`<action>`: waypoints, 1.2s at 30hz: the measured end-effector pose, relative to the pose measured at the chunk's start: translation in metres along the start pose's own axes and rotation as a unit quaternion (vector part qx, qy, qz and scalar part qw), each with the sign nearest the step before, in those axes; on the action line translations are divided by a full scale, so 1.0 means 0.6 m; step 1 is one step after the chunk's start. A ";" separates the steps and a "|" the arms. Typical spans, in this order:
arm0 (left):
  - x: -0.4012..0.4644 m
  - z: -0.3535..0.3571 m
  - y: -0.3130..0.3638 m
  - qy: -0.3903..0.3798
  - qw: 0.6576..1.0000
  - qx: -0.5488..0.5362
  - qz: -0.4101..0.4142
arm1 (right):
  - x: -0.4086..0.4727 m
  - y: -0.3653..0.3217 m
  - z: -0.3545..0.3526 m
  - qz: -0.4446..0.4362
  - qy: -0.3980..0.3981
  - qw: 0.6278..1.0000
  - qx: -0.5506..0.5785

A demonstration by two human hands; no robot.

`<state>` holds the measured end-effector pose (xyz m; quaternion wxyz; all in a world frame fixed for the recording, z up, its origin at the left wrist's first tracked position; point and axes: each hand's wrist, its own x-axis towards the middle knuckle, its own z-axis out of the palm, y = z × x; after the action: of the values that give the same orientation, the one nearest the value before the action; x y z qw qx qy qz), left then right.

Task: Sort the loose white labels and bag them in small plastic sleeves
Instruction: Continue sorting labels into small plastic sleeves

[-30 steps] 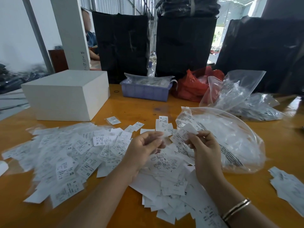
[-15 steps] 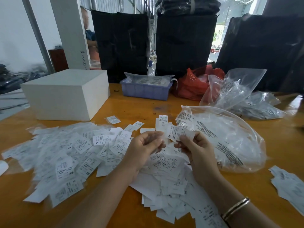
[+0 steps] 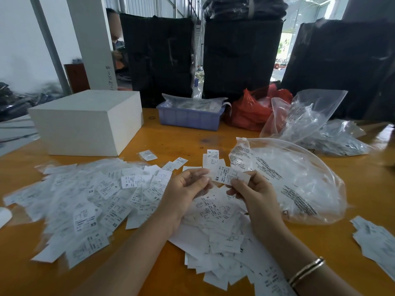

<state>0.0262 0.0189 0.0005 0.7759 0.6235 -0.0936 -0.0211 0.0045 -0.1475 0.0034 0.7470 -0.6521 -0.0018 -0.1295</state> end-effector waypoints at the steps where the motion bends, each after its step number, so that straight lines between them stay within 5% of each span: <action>1: 0.000 -0.001 0.000 0.004 1.000 0.000 0.000 | 0.000 -0.001 -0.001 -0.003 0.006 1.000 0.007; 23: 0.001 0.002 0.000 0.033 0.998 0.045 0.033 | -0.002 -0.004 0.001 0.000 -0.010 1.000 0.021; 31: 0.000 0.000 -0.001 0.045 0.996 0.069 0.030 | -0.004 0.000 0.000 -0.008 -0.064 0.998 -0.026; 36: -0.005 0.006 -0.001 0.011 0.988 0.151 0.038 | -0.006 0.003 0.007 -0.035 -0.094 0.984 -0.147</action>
<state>0.0229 0.0158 0.0006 0.6739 0.7298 -0.1114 0.0298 0.0020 -0.1424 0.0018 0.6345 -0.7636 -0.0757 -0.0927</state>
